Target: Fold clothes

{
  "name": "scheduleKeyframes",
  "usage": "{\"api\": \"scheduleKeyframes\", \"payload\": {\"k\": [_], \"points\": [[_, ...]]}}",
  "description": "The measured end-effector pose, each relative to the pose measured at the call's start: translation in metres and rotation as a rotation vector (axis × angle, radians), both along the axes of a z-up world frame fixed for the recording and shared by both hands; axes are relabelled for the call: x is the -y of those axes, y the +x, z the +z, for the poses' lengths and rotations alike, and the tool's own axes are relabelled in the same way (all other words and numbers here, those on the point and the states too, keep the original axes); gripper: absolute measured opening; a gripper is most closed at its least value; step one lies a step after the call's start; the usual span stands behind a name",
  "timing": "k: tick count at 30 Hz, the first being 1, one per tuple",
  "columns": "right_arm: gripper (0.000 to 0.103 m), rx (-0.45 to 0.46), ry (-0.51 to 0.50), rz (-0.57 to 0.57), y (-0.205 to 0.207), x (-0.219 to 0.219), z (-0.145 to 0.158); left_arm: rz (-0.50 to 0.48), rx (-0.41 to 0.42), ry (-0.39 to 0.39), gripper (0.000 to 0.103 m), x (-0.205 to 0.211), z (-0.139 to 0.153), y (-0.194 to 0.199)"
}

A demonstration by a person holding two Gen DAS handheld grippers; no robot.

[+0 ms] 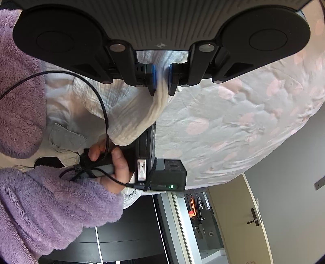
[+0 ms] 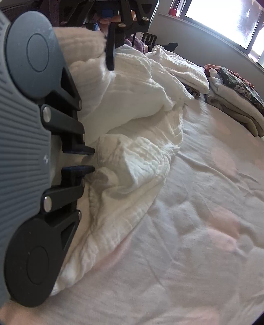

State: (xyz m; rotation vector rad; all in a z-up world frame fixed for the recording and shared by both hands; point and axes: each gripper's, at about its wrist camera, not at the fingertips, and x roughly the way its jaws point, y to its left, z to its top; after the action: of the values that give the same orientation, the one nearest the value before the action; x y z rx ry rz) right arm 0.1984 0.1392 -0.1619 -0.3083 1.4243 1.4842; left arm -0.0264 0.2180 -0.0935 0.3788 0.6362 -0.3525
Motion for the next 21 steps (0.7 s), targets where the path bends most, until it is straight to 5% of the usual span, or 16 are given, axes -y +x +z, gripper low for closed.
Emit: {"api": "scheduleKeyframes", "payload": {"k": [13, 21], "points": [[0.018, 0.192, 0.16, -0.127, 0.022, 0.016, 0.062, 0.003, 0.008, 0.025, 0.009, 0.003, 0.003, -0.002], [0.014, 0.129, 0.123, -0.153, 0.023, -0.01, 0.026, 0.006, 0.014, 0.039, 0.009, 0.003, 0.006, -0.006]]}}
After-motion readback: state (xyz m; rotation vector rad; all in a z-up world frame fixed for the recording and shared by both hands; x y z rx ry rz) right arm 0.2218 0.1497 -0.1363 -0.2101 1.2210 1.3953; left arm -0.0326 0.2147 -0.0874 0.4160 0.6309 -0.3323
